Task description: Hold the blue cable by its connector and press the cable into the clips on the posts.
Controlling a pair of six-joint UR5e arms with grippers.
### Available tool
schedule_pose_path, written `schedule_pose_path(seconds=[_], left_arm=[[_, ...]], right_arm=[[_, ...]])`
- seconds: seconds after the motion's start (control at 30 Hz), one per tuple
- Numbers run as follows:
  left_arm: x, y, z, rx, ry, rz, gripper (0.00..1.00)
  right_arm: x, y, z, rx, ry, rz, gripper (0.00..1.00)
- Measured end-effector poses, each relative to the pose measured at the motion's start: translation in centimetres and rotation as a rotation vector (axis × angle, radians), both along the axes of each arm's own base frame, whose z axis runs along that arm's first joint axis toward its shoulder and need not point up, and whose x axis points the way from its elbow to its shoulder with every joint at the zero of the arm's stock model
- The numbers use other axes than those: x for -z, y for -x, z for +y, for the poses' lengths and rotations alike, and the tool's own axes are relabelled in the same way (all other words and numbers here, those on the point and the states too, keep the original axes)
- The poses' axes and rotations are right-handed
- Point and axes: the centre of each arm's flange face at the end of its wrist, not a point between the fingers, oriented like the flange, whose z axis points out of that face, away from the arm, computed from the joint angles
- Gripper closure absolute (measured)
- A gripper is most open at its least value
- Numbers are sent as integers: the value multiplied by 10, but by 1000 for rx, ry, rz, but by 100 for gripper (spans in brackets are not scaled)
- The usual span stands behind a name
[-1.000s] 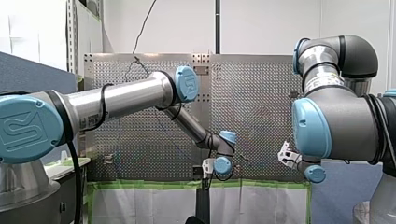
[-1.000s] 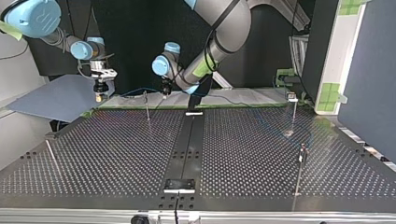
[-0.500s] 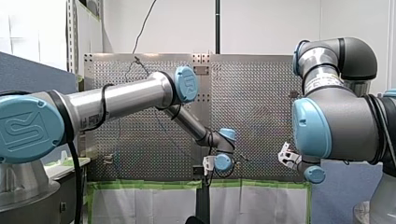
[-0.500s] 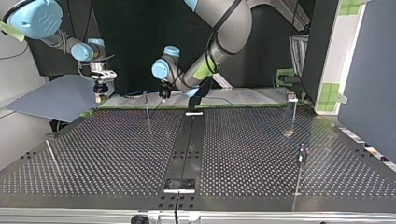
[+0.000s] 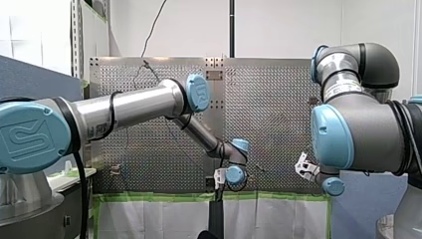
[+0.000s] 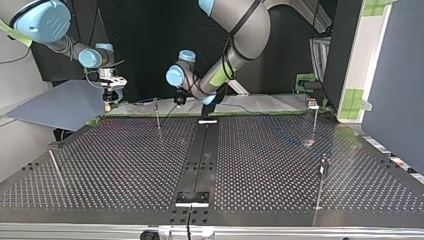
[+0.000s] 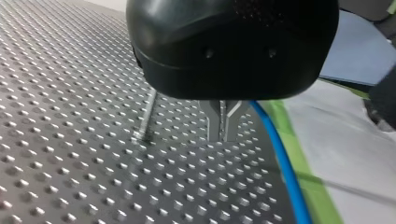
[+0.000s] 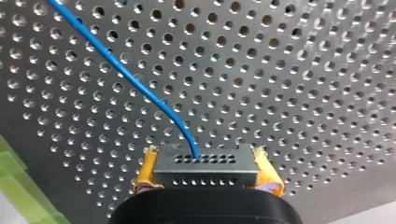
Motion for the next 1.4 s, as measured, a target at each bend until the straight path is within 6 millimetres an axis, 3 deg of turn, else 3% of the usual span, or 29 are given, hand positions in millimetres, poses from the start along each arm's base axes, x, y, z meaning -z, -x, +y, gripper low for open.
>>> schedule_pose_path(seconds=[0.27,0.77,1.4], left_arm=[[11,-1,13,-6,-23,32,100],[-6,-11,5,3,-17,25,100],[-33,-48,14,-68,43,-14,100]], right_arm=[[5,0,-4,3,-2,-1,100],[1,2,-14,0,7,-3,100],[-11,-1,-35,-10,38,-12,100]])
